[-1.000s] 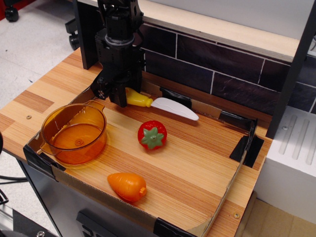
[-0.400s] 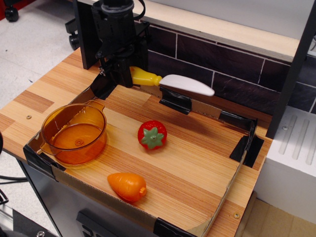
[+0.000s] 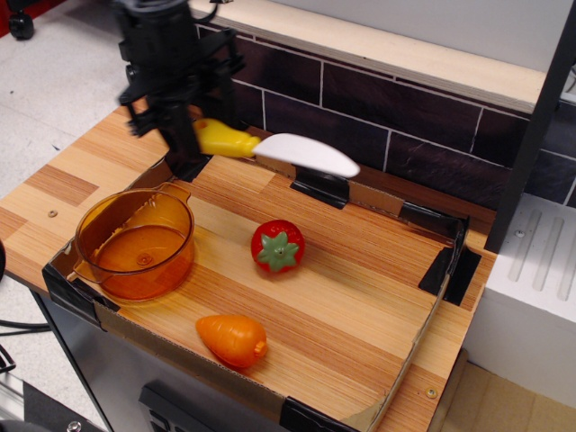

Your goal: Put knife in pot

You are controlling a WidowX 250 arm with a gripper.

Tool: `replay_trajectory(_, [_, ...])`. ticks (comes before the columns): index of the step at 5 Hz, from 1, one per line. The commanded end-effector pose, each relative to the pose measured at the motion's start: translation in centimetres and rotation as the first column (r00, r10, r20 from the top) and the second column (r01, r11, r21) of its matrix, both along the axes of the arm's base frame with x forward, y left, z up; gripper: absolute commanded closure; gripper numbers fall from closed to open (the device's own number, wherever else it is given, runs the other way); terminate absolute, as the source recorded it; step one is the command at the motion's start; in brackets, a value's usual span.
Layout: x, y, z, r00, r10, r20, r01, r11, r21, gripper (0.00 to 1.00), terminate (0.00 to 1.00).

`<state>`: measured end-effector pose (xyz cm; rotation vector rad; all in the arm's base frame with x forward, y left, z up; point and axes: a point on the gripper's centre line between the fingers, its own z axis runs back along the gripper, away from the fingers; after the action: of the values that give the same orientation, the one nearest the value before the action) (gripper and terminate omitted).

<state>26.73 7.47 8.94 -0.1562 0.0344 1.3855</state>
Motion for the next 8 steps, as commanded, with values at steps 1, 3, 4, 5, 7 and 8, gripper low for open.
replay_trajectory(1, [-3.2,3.4,0.8,0.998,-0.057,-0.024,0.057,0.998,0.023,1.00,0.00])
replay_trajectory(3, [-2.3,7.9,0.1,0.999,-0.047,-0.017,0.048,0.994,0.102,1.00,0.00])
replay_trajectory(4, [-2.2,9.5,-1.5,0.999,-0.047,0.013,0.044,0.986,0.160,1.00,0.00])
replay_trajectory(5, [-3.1,9.1,-2.2,0.995,-0.100,0.026,0.094,0.980,0.174,1.00,0.00])
replay_trajectory(7, [-5.5,5.3,-1.7,0.991,-0.135,-0.002,0.134,0.982,0.132,1.00,0.00])
replay_trajectory(8, [-5.5,4.4,-1.7,0.993,-0.120,-0.004,0.120,0.984,0.129,1.00,0.00])
